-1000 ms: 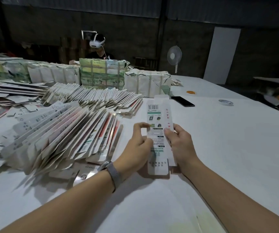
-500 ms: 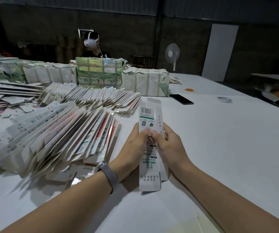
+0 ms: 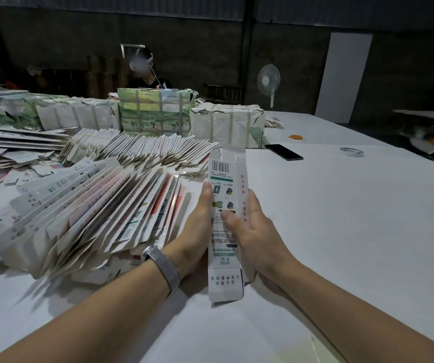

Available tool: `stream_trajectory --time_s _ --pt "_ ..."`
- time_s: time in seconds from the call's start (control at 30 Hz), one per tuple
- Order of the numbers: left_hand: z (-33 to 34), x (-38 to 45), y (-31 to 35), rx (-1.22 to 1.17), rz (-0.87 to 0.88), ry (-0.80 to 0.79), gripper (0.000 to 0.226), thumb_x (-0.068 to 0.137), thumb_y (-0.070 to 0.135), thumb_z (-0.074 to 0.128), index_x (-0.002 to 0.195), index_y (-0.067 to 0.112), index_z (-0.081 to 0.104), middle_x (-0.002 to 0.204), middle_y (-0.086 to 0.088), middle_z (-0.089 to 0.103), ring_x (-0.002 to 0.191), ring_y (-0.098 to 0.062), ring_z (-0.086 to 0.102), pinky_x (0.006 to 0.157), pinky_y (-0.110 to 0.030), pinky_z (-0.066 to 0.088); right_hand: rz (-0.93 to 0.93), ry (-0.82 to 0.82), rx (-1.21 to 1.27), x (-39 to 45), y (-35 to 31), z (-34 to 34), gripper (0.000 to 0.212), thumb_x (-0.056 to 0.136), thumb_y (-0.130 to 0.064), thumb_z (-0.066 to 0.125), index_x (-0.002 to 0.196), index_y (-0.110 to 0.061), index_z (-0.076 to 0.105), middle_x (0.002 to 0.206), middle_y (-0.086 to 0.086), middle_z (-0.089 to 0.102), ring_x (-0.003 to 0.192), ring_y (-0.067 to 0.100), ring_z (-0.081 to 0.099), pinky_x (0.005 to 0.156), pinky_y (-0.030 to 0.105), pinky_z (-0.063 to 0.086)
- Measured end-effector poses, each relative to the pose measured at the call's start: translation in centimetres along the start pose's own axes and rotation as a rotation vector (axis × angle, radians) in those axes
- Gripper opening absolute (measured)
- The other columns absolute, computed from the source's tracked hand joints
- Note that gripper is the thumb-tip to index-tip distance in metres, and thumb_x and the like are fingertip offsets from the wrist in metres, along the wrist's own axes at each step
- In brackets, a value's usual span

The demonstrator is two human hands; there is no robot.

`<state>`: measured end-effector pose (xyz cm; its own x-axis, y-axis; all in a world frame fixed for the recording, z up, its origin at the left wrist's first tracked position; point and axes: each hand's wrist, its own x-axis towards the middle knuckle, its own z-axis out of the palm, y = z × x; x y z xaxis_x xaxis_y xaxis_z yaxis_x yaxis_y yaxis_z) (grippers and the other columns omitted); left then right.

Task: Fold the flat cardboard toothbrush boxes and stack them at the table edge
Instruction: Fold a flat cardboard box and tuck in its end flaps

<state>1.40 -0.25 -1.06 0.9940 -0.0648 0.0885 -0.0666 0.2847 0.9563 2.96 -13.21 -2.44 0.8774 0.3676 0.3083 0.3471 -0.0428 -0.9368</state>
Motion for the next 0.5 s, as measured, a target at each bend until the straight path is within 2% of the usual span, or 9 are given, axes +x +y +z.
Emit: stream_trajectory --time_s 0.1,0.2,0.23,0.33,0.4,0.5 --pt "0.1 0.1 0.0 0.022 0.024 0.008 0.058 0.103 0.060 0.021 0.121 0.029 0.067 0.104 -0.004 0.079 0.090 -0.023 0.077 0.067 -0.029 0.061 0.009 -0.015 0.002 0.0 -0.1 -0.1 0.052 0.082 -0.055 0.062 0.128 -0.044 0.042 0.111 -0.015 0.072 0.094 0.015 0.074 0.082 0.045 0.061" --pt "0.4 0.3 -0.3 0.046 0.065 0.011 0.055 0.106 0.055 0.025 0.096 0.044 0.078 0.096 0.000 0.079 0.084 -0.019 0.077 0.063 -0.026 0.060 -0.027 -0.024 -0.077 0.2 -0.1 -0.3 0.057 0.080 -0.061 0.060 0.131 -0.045 0.041 0.112 -0.021 0.070 0.097 0.007 0.072 0.083 0.034 0.060" --pt "0.4 0.4 -0.4 0.055 0.072 0.023 0.054 0.106 0.054 0.026 0.095 0.045 0.078 0.096 0.000 0.079 0.083 -0.019 0.077 0.063 -0.026 0.060 -0.027 -0.030 -0.067 0.2 -0.1 -0.4 0.055 0.081 -0.059 0.060 0.131 -0.046 0.041 0.112 -0.022 0.069 0.099 0.006 0.071 0.083 0.031 0.059" --pt "0.2 0.9 -0.6 0.063 0.079 0.062 0.043 0.106 0.053 0.033 0.126 0.027 0.060 0.110 -0.011 0.076 0.094 -0.029 0.076 0.072 -0.036 0.062 -0.011 -0.038 -0.018 0.3 0.2 -0.3 0.049 0.087 -0.046 0.058 0.133 -0.043 0.042 0.114 -0.019 0.069 0.104 0.008 0.069 0.087 0.030 0.058" --pt "0.0 1.2 -0.9 0.078 0.094 0.058 0.038 0.106 0.049 0.037 0.126 0.021 0.052 0.107 -0.011 0.075 0.092 -0.029 0.075 0.073 -0.037 0.062 0.036 -0.025 0.041 0.3 0.0 -0.4 0.048 0.088 -0.042 0.055 0.134 -0.032 0.048 0.113 -0.009 0.072 0.102 0.012 0.070 0.085 0.031 0.058" --pt "0.1 1.1 -1.2 0.110 0.108 0.063 0.029 0.106 0.043 0.040 0.116 0.018 0.050 0.085 0.003 0.076 0.078 -0.017 0.074 0.065 -0.028 0.059 0.110 0.018 0.179 0.5 -0.8 -0.9 0.033 0.098 -0.035 0.052 0.125 -0.017 0.060 0.101 0.008 0.075 0.090 0.022 0.072 0.074 0.031 0.058"
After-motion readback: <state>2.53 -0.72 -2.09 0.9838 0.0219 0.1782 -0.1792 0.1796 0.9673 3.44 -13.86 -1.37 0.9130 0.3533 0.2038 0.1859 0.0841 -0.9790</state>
